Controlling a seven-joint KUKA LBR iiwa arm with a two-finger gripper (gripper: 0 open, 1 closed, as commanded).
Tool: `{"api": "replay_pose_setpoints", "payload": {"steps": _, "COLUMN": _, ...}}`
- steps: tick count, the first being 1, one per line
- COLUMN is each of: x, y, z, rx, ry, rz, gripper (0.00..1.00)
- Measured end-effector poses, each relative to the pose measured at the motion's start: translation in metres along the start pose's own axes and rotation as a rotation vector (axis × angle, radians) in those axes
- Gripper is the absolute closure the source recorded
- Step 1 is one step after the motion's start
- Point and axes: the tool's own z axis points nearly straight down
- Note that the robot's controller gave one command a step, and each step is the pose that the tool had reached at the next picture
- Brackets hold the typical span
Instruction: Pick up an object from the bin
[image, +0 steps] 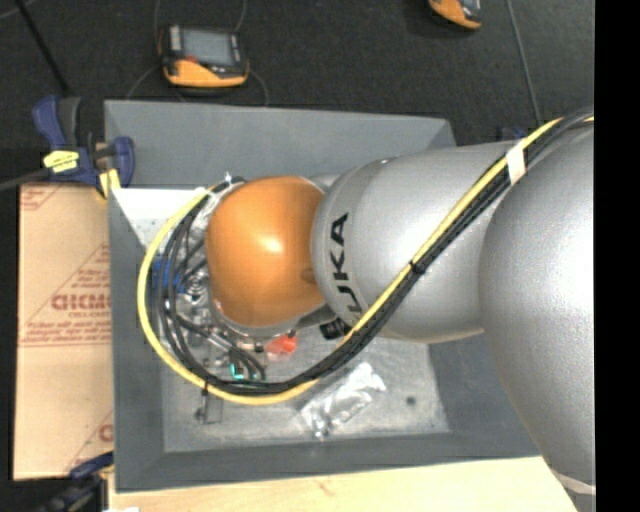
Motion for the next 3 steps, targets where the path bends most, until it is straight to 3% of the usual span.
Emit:
{"api": "replay_pose_setpoints", "payload": {"steps": 1, "x": -0.002, "y": -0.009, "z": -0.028, "rx": -0.001, "ry": -0.012, "rz": -0.062, "gripper": 0.00}}
{"api": "replay_pose_setpoints", "payload": {"steps": 2, "x": -0.071, "y": -0.056, "z": 0.001, "rx": 0.001, "ry": -0.012, "rz": -0.060, "gripper": 0.00}}
{"api": "replay_pose_setpoints", "payload": {"steps": 3, "x": -0.116, "y": -0.123, "z": 0.055, "rx": 0.005, "ry": -0.008, "rz": -0.118, "gripper": 0.00}}
